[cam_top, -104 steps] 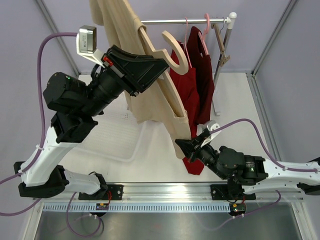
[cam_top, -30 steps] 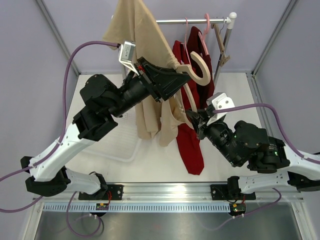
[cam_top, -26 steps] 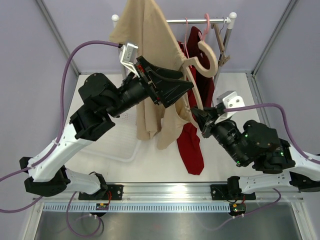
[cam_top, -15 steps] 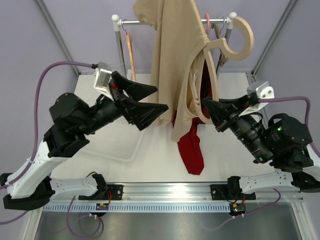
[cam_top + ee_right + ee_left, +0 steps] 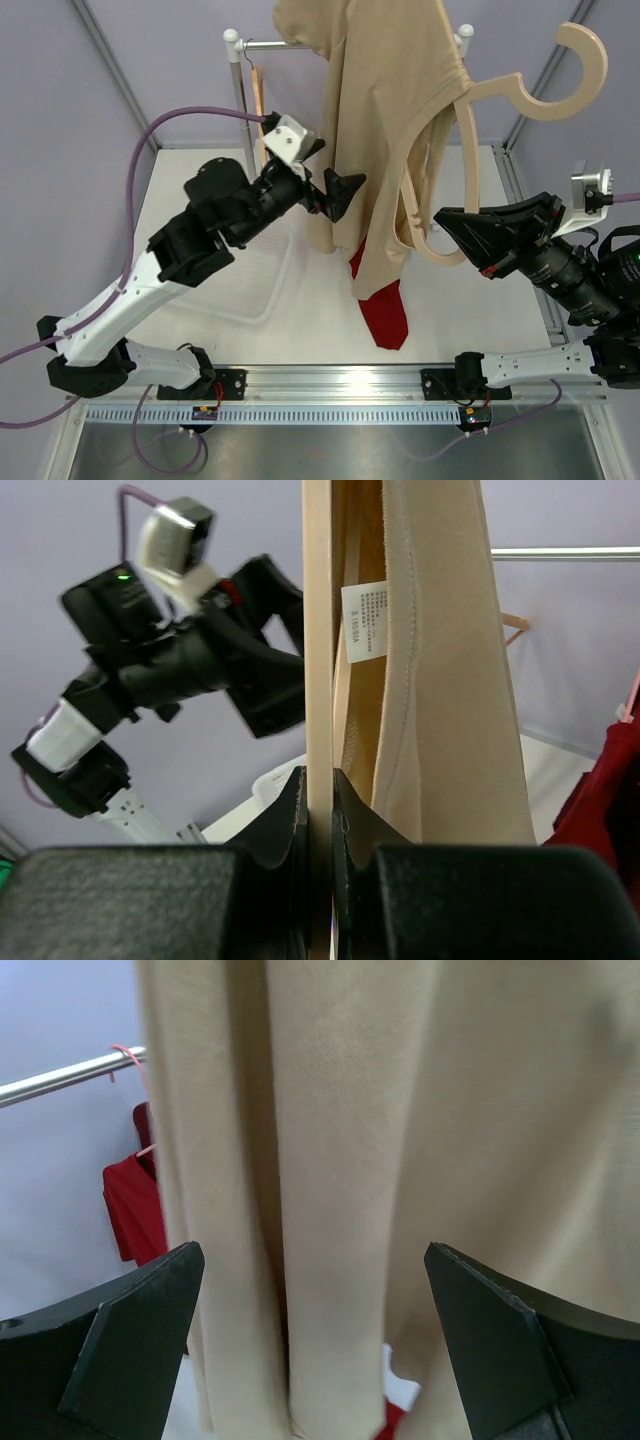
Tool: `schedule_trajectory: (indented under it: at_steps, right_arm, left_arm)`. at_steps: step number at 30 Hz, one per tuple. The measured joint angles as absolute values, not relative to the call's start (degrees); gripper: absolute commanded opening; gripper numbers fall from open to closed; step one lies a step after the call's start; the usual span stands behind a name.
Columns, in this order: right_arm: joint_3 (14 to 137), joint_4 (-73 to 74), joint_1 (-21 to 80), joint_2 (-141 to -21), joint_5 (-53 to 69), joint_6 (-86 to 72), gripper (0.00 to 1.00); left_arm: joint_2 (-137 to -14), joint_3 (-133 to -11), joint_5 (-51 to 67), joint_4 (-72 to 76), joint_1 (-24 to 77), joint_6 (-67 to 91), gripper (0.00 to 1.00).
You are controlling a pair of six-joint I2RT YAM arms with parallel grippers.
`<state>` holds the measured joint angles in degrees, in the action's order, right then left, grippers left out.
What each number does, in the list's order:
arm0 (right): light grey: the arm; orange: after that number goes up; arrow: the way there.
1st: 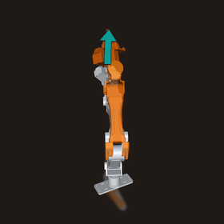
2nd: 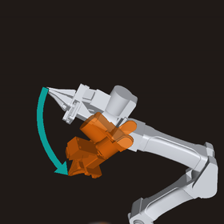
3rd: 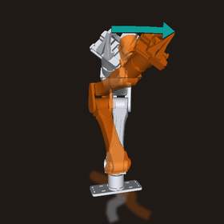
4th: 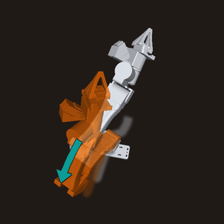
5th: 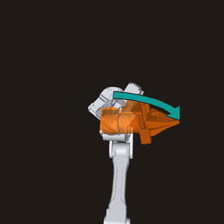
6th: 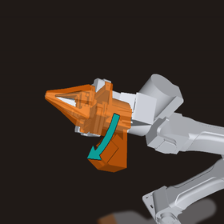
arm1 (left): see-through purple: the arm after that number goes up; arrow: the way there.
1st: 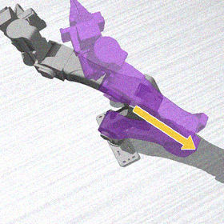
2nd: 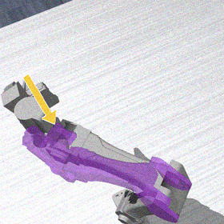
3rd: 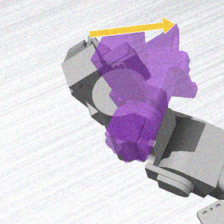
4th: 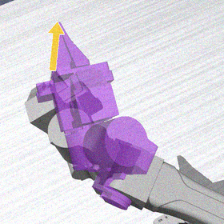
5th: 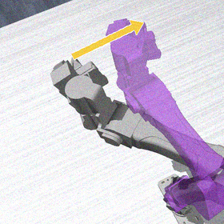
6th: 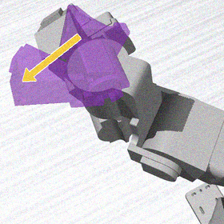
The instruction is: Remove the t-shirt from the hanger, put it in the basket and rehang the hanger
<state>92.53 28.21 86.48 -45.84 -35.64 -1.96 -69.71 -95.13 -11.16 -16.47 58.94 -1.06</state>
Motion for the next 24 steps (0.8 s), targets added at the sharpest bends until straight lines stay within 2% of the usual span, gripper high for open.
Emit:
schedule_trajectory:
  at_steps: [5, 6, 7, 8, 11, 19, 24]
  right_arm:
    - [92.53, 30.46, 86.48, -44.34, -32.32, -4.1, 0.0]
    - [92.53, 30.79, 86.48, -44.18, -31.86, -4.43, 0.0]
    - [92.53, 31.18, 86.48, -44.01, -31.62, -4.73, 0.0]
    - [92.53, 31.57, 86.48, -43.83, -31.33, -5.02, 0.0]
    - [91.57, 31.97, 86.48, -42.61, -30.72, -5.78, 0.0]
    - [82.46, 33.45, 86.48, -34.33, -30.72, -10.63, 0.0]
    - [76.4, 39.27, 86.48, -31.0, -29.34, -16.71, 0.0]
  left_arm:
    - [-75.57, -98.35, -8.29, -18.46, 58.54, -3.01, 0.99]
    - [-76.01, -98.89, -8.05, -18.5, 58.54, -3.2, 0.93]
    - [-76.27, -99.33, -7.75, -18.55, 58.5, -3.31, 0.83]
    - [-76.36, -99.7, -7.46, -18.57, 58.5, -3.42, 0.49]
    - [-75.94, -100.27, -7.62, -18.5, 58.46, -3.55, 0.0]
    - [-71.68, -102.19, -11.33, -21.87, 56.38, -1.91, 0.0]
    - [-70.54, -112.29, -15.79, -25.26, 53.49, -1.61, 0.0]
